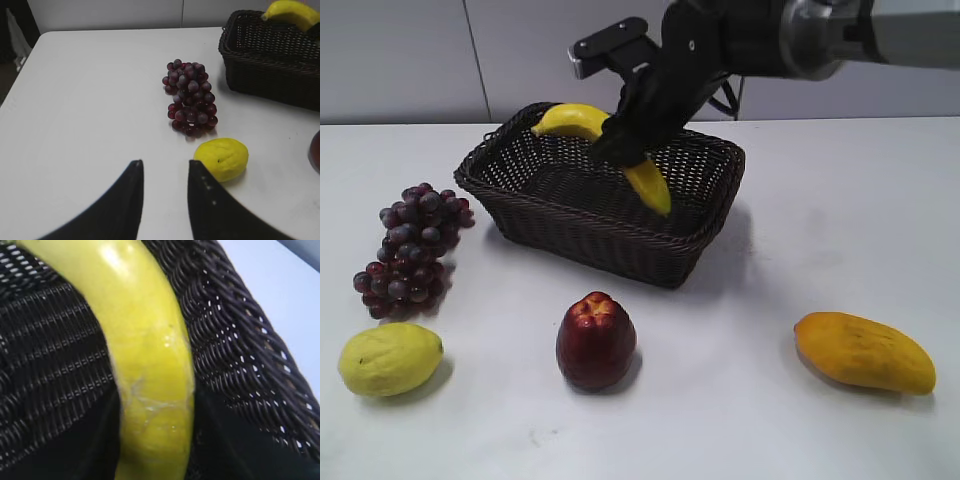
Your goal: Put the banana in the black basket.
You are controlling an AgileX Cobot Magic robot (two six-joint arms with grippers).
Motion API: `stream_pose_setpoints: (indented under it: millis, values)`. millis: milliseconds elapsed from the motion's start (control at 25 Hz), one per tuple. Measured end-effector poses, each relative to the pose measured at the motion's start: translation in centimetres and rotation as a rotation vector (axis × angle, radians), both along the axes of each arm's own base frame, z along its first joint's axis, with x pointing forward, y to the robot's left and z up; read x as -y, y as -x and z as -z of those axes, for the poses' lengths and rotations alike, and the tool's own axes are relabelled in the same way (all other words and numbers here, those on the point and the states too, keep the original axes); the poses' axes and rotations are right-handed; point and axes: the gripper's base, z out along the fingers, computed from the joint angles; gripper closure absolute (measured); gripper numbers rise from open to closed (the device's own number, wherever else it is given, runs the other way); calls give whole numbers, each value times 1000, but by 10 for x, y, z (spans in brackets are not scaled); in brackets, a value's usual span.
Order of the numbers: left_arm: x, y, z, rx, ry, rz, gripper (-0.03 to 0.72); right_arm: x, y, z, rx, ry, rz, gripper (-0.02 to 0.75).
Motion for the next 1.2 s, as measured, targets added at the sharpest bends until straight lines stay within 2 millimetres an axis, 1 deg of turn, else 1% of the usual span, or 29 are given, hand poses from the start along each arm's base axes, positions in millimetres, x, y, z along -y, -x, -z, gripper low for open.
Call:
stream_pose_setpoints:
  millis: [120, 240, 280, 440, 480, 560, 720, 880, 1000, 1160, 1200]
  values:
    - [0, 0, 0, 0, 0, 0, 467, 0, -2, 13, -5, 34, -12, 399]
    - [0, 0, 0, 0, 0, 0, 467, 0, -2, 14, -5, 36, -13, 385]
    - [0, 0, 0, 0, 0, 0, 467, 0, -2, 14, -6, 37, -12, 355]
    - [0, 0, 0, 0, 0, 0, 467, 2, 1, 15, -37, 62, -12, 159]
    - [0, 0, 0, 0, 0, 0, 467, 3, 2, 14, -49, 70, -11, 132]
    - [0, 0, 0, 0, 0, 0, 467, 5, 4, 8, -59, 79, -10, 115]
    - [0, 0, 0, 0, 0, 0, 467, 10, 11, -18, -63, 75, 5, 113]
    - [0, 0, 0, 0, 0, 0, 467, 26, 18, -57, -94, 63, 87, 113]
    - [0, 0, 0, 0, 0, 0, 467, 52, 19, -88, -128, 68, 191, 117]
    - [0, 0, 0, 0, 0, 0, 467, 96, 18, -114, -174, 103, 309, 139]
    - [0, 0, 0, 0, 0, 0, 467, 111, 17, -119, -188, 108, 346, 142]
